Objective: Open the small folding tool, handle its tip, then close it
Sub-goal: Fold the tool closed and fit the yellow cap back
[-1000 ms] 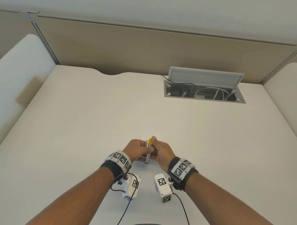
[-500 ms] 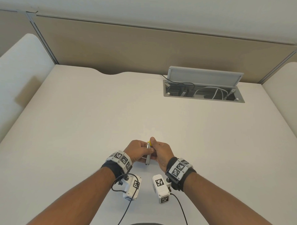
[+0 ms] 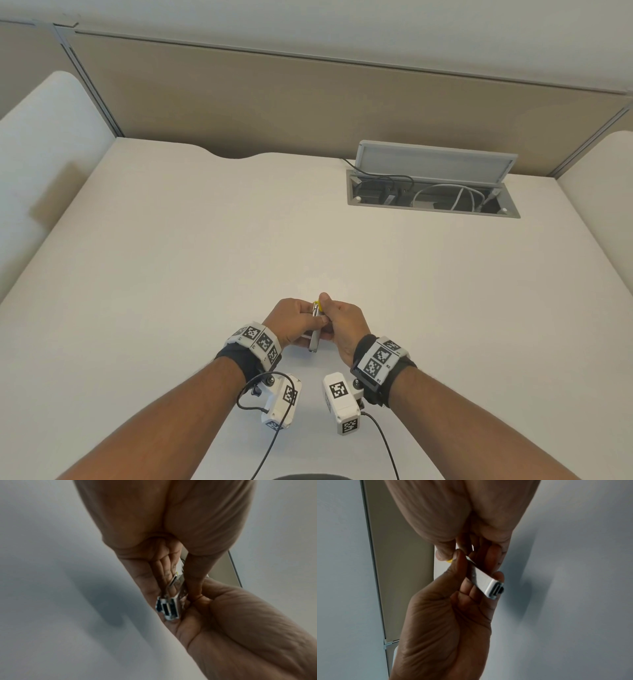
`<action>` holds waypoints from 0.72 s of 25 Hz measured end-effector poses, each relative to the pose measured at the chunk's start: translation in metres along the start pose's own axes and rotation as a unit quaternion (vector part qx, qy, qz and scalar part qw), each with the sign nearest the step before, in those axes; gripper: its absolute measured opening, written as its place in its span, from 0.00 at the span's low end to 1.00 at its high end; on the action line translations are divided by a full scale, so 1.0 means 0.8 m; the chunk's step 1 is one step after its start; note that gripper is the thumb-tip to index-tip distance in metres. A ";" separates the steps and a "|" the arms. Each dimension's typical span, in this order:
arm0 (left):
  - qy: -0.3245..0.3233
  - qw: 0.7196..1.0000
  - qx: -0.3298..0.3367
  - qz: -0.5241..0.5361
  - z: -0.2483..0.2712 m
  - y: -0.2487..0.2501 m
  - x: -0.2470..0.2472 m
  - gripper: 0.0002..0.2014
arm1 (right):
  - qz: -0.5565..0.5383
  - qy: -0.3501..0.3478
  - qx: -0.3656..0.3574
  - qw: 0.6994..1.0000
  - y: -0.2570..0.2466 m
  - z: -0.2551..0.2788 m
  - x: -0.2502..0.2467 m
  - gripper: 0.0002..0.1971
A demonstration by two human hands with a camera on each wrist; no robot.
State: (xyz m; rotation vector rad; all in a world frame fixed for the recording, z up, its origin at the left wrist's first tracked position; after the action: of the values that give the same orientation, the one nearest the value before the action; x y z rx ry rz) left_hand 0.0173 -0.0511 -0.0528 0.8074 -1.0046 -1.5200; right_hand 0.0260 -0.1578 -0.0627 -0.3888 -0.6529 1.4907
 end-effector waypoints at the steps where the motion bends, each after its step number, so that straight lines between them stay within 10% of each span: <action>1: -0.003 1.000 0.003 0.002 0.000 0.002 0.001 0.17 | 0.000 -0.007 0.002 1.000 0.000 -0.001 0.000 0.19; 11: 0.088 0.994 0.067 0.018 -0.007 0.020 -0.034 0.03 | 0.025 -0.042 0.034 0.998 0.006 0.006 0.005 0.16; 18: 0.081 0.991 0.092 -0.062 -0.020 0.018 -0.042 0.11 | 0.205 0.010 -0.082 0.975 -0.016 0.007 0.007 0.11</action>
State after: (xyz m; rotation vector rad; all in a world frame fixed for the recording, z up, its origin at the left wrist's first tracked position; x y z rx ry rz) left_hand 0.0431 -0.0217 -0.0473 1.1242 -0.9976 -1.4541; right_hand 0.0323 -0.1544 -0.0496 -0.6976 -0.7105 1.8247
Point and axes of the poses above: each hand's wrist, its own z-axis away from the middle knuckle, its own x-axis out of the palm, y = z × x, the point moved 10 cm from there along -z, towards the middle knuckle, and after that the axes turned 13 degrees about x, right-handed, at the moved point
